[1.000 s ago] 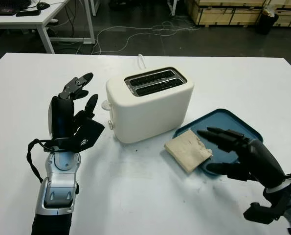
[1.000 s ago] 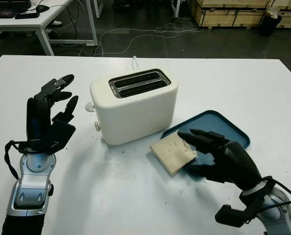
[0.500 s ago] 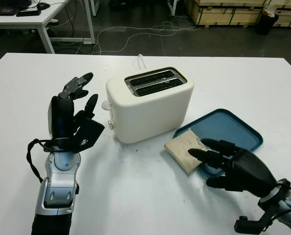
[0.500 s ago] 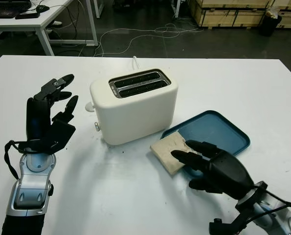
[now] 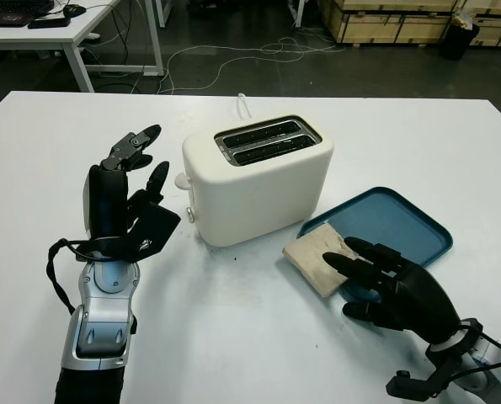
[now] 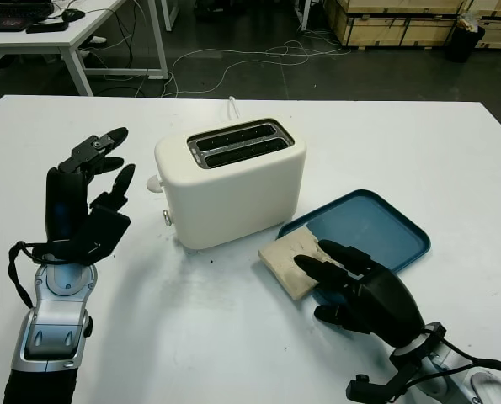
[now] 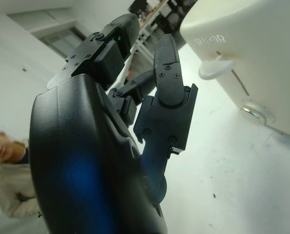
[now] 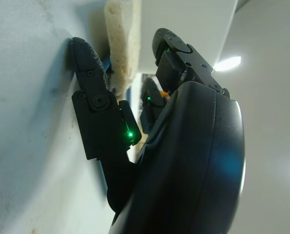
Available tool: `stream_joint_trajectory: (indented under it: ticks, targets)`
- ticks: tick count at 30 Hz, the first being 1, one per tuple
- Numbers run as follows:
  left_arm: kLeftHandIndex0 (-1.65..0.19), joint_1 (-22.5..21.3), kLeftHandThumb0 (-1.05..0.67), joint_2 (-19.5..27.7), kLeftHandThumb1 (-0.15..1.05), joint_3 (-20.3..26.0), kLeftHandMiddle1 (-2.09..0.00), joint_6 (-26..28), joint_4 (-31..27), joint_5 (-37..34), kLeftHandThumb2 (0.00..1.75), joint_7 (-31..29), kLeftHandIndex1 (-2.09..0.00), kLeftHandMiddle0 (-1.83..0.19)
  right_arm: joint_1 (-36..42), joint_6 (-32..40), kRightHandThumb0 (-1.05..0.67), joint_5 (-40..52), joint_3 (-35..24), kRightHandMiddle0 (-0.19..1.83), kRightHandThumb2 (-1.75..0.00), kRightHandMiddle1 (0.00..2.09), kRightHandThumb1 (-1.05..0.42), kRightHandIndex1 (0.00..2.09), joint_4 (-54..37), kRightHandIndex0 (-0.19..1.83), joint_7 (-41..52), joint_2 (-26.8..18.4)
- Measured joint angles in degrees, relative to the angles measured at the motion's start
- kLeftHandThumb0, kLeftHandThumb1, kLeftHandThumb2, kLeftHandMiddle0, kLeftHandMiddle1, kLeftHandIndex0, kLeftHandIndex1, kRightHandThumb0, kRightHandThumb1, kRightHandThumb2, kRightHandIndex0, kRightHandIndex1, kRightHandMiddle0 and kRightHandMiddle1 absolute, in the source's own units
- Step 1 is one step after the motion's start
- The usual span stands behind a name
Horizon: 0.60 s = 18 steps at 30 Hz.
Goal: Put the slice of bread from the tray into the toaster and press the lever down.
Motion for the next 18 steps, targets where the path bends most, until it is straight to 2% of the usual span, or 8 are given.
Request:
stream_joint_trajectory:
  ticks: [6,18]
  targets:
    - [-0.65,-0.01,-0.37,0.00,0.92,-0.06,-0.82,0.22,-0.13,0.24,0.45,0.04,-0.12,-0.47,-2.42,4.57,-0.38,-8.45,4.47,0.48,0.00,0.01,-0.81,0.01,2.60,0.40,-13.26,-1.86]
    - [-0.68,-0.11,-0.36,0.11,0.92,0.15,-0.81,0.21,-0.50,0.52,0.43,0.89,-0.12,-0.50,-3.63,7.18,-0.31,-9.62,9.28,0.47,-0.01,0.00,-0.86,0.00,2.31,0.39,-17.76,-5.64]
